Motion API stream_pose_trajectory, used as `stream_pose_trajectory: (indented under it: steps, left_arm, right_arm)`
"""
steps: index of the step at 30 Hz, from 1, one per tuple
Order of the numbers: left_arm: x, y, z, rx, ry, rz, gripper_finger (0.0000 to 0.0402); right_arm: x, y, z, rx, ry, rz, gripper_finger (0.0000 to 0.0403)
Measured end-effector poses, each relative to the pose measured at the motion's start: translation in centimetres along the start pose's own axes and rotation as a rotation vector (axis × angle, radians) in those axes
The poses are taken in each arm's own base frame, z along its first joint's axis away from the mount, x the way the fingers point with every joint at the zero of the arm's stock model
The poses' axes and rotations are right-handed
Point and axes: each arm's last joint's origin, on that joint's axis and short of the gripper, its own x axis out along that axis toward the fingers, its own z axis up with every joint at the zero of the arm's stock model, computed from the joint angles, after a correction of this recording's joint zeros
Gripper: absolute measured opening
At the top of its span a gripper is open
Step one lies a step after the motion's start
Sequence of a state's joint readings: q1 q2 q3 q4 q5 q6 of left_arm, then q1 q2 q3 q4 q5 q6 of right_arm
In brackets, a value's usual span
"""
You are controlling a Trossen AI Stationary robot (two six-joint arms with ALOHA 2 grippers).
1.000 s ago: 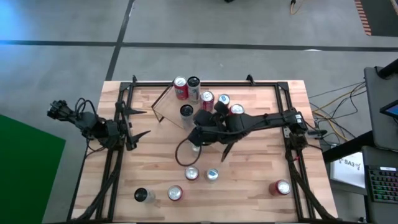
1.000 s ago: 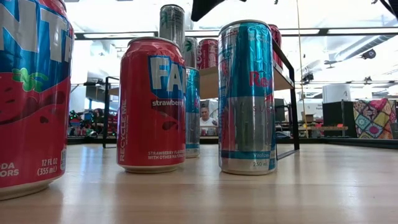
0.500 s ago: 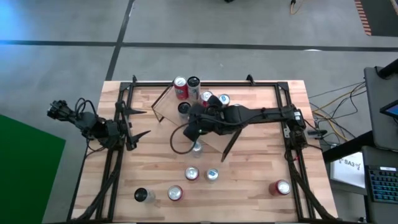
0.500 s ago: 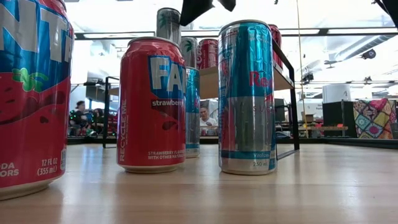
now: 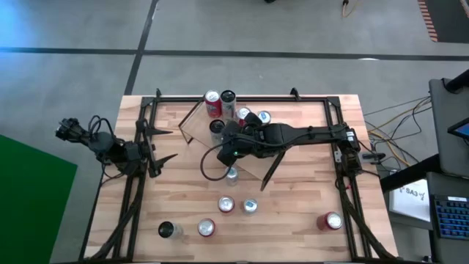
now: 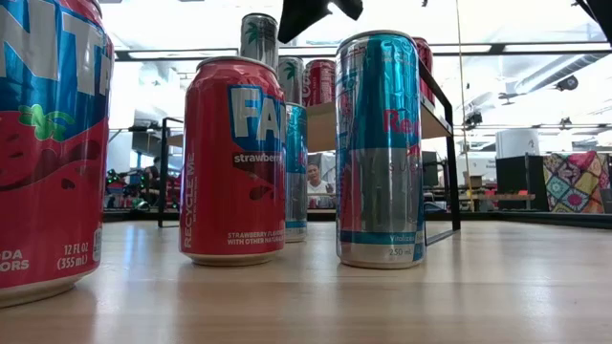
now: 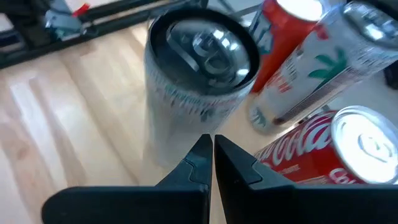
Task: Place canned beverage on shelf
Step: Put the white/pink soda can on the shelf, align with the other white pink soda can
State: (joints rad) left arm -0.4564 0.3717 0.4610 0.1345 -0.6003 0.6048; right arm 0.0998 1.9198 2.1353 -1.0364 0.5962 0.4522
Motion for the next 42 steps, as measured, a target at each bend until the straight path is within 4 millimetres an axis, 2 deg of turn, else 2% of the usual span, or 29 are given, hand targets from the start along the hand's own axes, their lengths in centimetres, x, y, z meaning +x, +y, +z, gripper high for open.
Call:
stream_pose_trajectory:
  steps: [9, 22, 31, 35, 42]
  left_arm:
    - [0.0, 0.0, 0.0, 0.0, 0.0, 0.0, 0.0327]
    - [0.0, 0.0, 0.0, 0.0, 0.0, -0.001, 0.0327]
    - [0.1, -0.1, 0.0, 0.003, 0.003, -0.004, 0.0327]
    - [0.3, -0.3, -0.1, 0.009, 0.01, -0.012, 0.0327]
    - [1.1, -0.6, 0.4, -0.009, -0.02, 0.015, 0.0327]
  right_arm:
    - [0.0, 0.2, -0.2, -0.012, 0.049, 0.077, 0.0009]
    - [0.5, 0.4, 0.6, -0.017, -0.038, 0.09, 0.0009]
    - [1.9, -0.2, 0.7, -0.047, -0.023, 0.056, 0.0009]
    - [1.0, -0.7, 0.7, -0.085, -0.008, 0.059, 0.0009]
    - [-1.0, -2.9, 1.5, -0.17, 0.0, 0.113, 0.0009]
